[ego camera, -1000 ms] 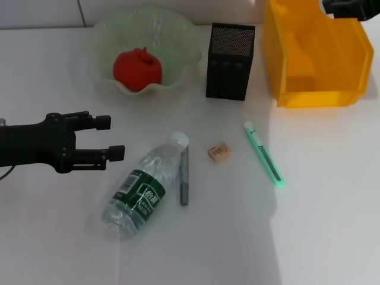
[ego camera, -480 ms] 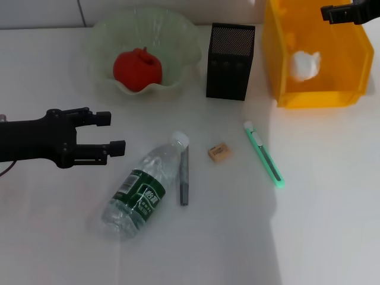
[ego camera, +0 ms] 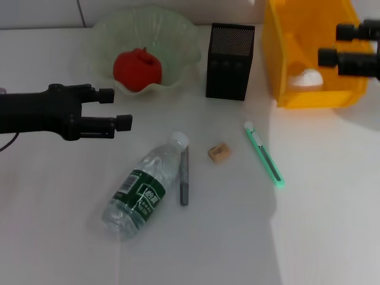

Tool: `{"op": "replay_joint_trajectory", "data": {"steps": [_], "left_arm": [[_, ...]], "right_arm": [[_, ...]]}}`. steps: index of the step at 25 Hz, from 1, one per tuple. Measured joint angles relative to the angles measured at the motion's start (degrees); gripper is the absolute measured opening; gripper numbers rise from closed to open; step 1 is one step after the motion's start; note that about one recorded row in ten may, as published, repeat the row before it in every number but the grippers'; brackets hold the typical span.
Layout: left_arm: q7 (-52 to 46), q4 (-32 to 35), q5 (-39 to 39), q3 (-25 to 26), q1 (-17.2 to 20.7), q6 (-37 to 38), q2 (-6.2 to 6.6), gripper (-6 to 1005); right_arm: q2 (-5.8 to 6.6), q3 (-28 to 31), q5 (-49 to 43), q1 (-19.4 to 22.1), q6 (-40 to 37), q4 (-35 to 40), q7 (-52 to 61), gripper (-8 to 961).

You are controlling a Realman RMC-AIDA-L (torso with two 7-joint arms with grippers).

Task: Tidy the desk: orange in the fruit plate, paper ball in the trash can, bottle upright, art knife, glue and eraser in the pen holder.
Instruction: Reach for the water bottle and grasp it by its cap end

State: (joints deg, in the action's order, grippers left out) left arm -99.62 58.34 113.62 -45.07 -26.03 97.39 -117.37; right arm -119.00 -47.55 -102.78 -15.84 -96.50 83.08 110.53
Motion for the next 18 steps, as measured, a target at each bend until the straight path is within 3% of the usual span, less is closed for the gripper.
{"op": "replay_joint_trajectory", "data": {"steps": [2,3,5,6,10,14,18], "left_arm": [[-2.7,2.4,1.1,-0.9,-0.4,0.0,-0.50,791],[-10.8,7.7,3.0,-5.3,-1.2,-1.0,-1.09,790],[-16.1,10.8,3.9,-10.1,-1.8,-2.5,-1.05,789],[-16.1,10.8,3.9,-10.1,-1.8,-2.5,-1.05,789],[-32.0,18.6,11.9,-23.1,-5.3,-7.7,-1.10,787],[-40.0,18.8,16.6,-28.8,-8.7,-10.5,-1.22,784],[-48.6,13.3,23.1,-36.5,-13.6,-16.9,-1.68,782]], "right_arm": [[-0.07,0.5,2.1,1.0,-2.9,-2.7,-3.4,704],[-0.10,1.1,4.3,2.6,-6.5,-8.8,-8.8,704],[0.03,1.6,4.9,3.6,-8.5,-16.0,-14.3,704],[0.03,1.6,4.9,3.6,-8.5,-16.0,-14.3,704],[0.51,3.5,4.8,3.6,-9.8,-32.9,-26.2,705],[0.96,3.6,4.8,3.3,-9.1,-39.7,-30.2,705],[1.22,3.6,4.7,3.1,-7.2,-44.3,-32.9,705]]}}
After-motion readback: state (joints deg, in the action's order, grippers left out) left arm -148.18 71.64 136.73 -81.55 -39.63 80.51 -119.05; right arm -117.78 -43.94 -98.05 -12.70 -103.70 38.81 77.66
